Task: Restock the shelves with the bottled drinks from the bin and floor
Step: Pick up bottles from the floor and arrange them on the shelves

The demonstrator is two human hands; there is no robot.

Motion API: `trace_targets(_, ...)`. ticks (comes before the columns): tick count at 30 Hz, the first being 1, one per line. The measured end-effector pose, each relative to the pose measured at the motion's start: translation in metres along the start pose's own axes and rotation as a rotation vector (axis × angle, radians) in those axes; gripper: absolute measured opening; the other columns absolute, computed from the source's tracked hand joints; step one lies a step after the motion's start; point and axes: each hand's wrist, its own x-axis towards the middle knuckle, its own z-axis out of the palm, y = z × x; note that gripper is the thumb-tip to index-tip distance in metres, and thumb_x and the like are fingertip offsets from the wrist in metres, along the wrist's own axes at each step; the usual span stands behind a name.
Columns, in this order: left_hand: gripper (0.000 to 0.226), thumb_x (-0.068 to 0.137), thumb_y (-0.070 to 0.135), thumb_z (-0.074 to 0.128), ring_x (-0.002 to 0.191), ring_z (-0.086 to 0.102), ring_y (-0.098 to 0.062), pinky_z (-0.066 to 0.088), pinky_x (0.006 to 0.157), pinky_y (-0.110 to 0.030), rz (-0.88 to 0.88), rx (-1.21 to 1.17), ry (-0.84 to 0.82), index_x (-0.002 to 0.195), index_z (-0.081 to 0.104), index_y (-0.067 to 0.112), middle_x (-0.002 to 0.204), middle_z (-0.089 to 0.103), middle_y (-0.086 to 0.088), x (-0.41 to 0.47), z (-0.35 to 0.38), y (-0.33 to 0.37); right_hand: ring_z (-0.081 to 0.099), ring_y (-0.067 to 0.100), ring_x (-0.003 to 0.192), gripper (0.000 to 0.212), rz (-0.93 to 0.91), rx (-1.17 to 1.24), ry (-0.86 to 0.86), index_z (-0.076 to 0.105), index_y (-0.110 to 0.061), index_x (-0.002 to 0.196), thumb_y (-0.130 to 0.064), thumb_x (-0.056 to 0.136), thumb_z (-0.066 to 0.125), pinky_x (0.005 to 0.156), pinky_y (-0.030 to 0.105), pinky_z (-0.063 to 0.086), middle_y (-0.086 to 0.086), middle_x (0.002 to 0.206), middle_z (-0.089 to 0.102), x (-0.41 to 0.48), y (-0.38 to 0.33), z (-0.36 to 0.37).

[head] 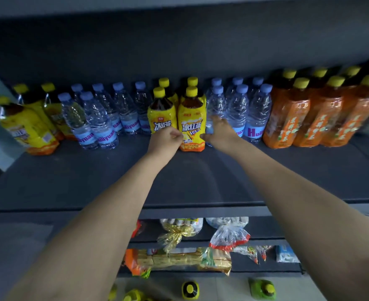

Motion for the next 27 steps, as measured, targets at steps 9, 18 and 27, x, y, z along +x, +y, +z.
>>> trace_targets(9,0.019,0.089,0.016,0.053,0.103,0.059,-0.022,0.048,0.088,-0.035,0.15,0.245,-0.063,0.099,0.068,0.01,0.111,0.065,-0.005,-0.086,-0.034,0.024,0.04,0.036,0.128,0.056,-0.014,-0.161,-0.11,0.039,-0.005,0.135,-0.032,0.09,0.059,0.101,0.036,0.035,0.021,0.139,0.039,-0.087,-0.016,-0.034)
trace_targets(18,0.028,0.093,0.026,0.051,0.111,0.052,-0.026,0.044,0.094,-0.037,0.177,0.5,-0.138,0.115,0.058,0.01,0.121,0.055,-0.01,-0.197,-0.058,0.039,0.04,0.032,0.131,0.064,0.031,-0.297,-0.133,0.034,-0.008,0.143,-0.037,0.09,0.057,0.104,0.037,0.037,0.015,0.145,0.039,-0.212,0.003,-0.069)
trace_targets(27,0.04,0.092,0.035,0.05,0.118,0.048,-0.026,0.042,0.099,-0.041,0.213,0.576,-0.281,0.126,0.05,0.014,0.129,0.048,-0.008,-0.287,-0.024,0.078,0.044,0.034,0.126,0.062,0.131,-0.302,-0.116,0.038,-0.008,0.138,-0.04,0.089,0.058,0.101,0.042,0.041,0.016,0.141,0.042,-0.321,0.042,-0.1)
